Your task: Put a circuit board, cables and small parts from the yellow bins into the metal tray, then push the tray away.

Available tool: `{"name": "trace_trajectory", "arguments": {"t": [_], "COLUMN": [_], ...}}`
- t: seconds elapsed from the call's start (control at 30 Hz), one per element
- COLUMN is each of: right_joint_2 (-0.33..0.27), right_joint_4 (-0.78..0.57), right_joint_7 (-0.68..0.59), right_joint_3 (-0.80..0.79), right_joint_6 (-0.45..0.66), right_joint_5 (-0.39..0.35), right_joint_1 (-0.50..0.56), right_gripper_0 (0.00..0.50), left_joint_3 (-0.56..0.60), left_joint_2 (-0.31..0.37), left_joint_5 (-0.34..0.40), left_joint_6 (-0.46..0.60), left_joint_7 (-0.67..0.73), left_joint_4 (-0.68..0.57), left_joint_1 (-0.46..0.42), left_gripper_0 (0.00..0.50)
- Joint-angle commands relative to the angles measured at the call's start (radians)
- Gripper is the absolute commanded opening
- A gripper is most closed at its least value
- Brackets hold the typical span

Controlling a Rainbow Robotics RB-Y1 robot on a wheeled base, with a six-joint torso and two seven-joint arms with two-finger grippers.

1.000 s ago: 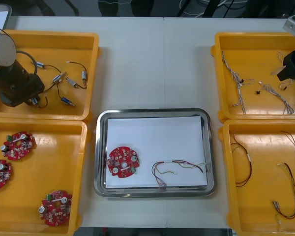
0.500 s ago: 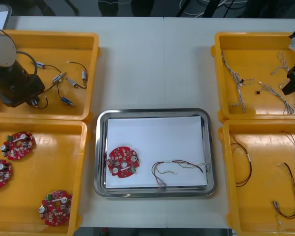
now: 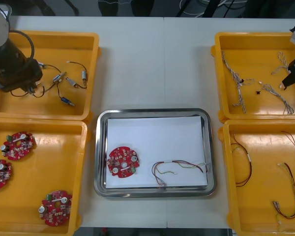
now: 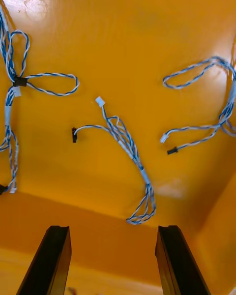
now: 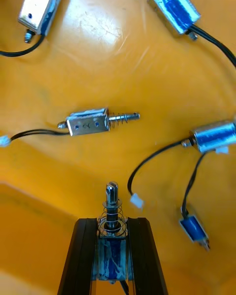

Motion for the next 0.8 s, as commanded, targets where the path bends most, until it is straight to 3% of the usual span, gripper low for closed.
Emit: {"name": "trace_trajectory", "arguments": {"t": [0.03, 0.3, 0.57, 0.8], "right_joint_2": [-0.04, -0.04, -0.039, -0.04], "right_joint_4": [0.039, 0.152, 0.352, 0.373], "right_joint_7": [0.085, 0.175, 0.261, 0.258], "right_joint_3": [-0.03, -0.016, -0.002, 0.09], "right_joint_6": [-0.057, -0.118, -0.212, -0.287], "right_joint_5": [0.015, 0.02, 0.017, -0.002], "right_joint_1": [-0.052, -0.083, -0.155, -0.16], "right_gripper_0": [0.5, 0.5, 0.5, 0.5], "left_joint_3": [0.043, 0.043, 0.032, -0.039], "left_joint_2": [0.07, 0.053, -0.013, -0.074], "left_joint_5": [-0.004, -0.001, 0.02, 0.002], "left_joint_6": [0.117, 0.248, 0.253, 0.253], "left_joint_7": [0.043, 0.155, 0.207, 0.279], "left_joint_4": [-0.15, -0.326, -0.518, -0.619], "left_joint_1": [0.006, 0.004, 0.004, 0.004], "left_gripper_0": [0.0, 0.0, 0.0, 0.0]}}
